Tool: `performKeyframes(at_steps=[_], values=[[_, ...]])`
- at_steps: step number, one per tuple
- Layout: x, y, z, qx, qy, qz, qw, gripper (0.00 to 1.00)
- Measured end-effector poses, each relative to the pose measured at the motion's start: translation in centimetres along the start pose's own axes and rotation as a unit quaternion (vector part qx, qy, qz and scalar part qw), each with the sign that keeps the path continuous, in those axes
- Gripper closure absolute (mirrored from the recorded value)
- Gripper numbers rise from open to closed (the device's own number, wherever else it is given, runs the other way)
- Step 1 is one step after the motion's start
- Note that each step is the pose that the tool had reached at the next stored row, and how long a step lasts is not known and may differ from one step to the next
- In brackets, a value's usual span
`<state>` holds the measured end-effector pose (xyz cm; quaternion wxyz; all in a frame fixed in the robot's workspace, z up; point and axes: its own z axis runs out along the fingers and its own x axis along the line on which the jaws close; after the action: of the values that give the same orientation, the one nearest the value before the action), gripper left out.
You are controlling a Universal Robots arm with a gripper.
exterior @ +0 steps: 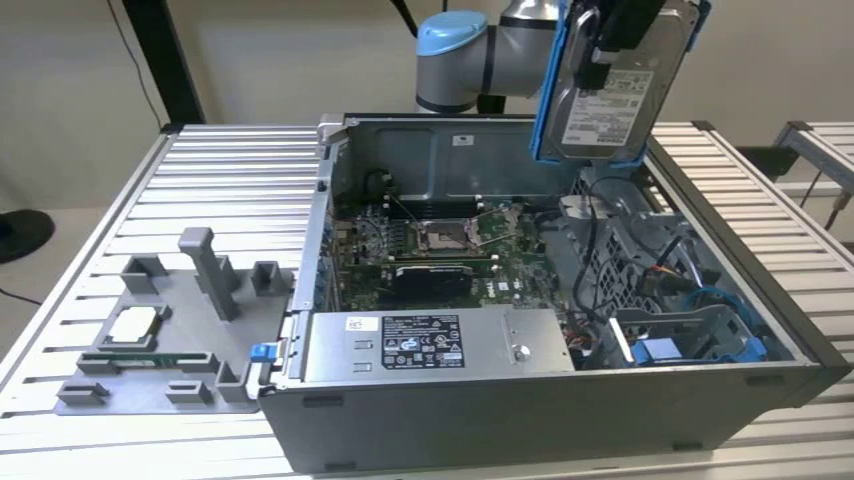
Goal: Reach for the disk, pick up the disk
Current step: 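Pick up the disk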
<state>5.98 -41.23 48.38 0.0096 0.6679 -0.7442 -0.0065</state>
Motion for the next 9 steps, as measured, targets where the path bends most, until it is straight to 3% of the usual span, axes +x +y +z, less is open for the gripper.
performKeyframes(at_steps=[9], values=[[1.00, -0.35, 0.00, 0.0000, 0.0000, 0.000, 1.0000, 1.00]])
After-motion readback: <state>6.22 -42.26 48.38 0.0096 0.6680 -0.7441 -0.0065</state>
